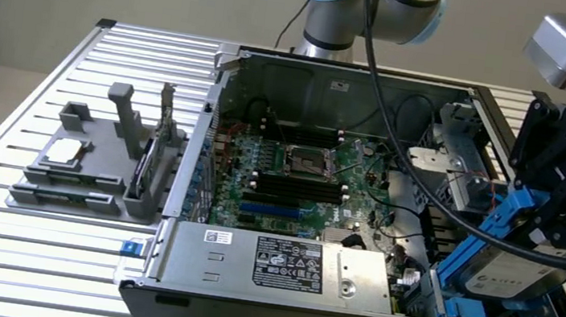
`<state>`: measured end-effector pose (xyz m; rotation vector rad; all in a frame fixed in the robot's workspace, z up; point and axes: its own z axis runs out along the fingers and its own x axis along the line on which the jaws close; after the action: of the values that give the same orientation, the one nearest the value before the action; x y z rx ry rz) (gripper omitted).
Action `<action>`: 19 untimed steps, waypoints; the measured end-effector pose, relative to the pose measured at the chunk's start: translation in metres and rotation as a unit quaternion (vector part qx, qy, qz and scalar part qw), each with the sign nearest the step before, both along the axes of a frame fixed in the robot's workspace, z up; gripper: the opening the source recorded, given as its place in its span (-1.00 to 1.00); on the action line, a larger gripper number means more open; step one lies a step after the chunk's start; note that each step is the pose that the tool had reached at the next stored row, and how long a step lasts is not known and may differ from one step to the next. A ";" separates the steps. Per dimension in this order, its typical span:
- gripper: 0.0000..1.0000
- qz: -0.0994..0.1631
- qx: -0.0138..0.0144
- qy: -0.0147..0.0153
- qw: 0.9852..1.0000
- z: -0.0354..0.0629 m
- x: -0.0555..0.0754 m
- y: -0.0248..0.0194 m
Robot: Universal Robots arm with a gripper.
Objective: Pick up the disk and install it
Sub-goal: 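Insert the disk into the insertion slot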
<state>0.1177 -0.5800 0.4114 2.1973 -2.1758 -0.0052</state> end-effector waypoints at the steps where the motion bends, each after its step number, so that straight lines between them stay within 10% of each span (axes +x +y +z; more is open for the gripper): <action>1: -0.35 0.000 0.000 0.000 1.000 -0.0004 0.000 0.0000; 19: -0.06 -0.002 -0.003 -0.002 1.000 -0.0058 0.001 0.0006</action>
<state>0.1190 -0.5794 0.4055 2.1918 -2.1795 0.0056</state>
